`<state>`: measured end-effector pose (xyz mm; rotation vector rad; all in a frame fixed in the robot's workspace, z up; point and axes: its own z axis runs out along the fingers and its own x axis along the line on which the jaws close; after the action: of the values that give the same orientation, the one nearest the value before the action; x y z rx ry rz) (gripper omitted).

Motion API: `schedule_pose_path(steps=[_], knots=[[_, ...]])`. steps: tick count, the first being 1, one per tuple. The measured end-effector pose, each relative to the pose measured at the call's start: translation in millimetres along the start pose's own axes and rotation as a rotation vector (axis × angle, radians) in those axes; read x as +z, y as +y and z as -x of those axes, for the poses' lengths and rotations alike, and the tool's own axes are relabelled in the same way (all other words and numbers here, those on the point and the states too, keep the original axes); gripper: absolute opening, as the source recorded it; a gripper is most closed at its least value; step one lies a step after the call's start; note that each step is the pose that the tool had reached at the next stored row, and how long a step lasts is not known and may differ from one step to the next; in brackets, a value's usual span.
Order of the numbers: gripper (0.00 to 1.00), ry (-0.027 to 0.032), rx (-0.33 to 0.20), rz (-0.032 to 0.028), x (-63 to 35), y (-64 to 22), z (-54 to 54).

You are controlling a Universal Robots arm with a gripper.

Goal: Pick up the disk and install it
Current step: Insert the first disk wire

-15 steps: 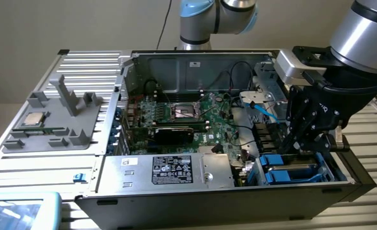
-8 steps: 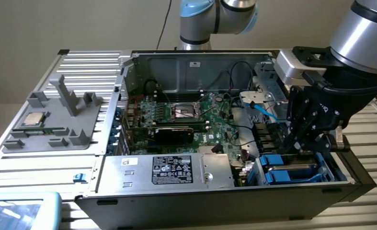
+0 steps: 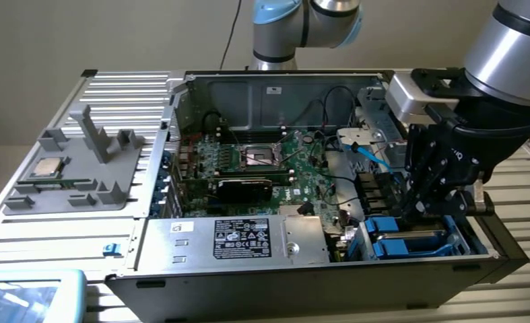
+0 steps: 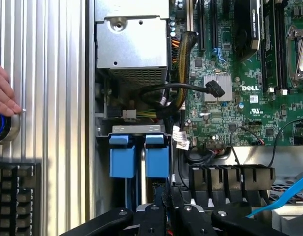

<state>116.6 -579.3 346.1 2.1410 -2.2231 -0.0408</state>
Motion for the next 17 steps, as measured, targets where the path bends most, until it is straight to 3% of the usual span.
schedule_pose_path(steps=[17], knots=[[0.16, -0.0005, 0.000, -0.0113, 4.4, 2.2, -0.1]])
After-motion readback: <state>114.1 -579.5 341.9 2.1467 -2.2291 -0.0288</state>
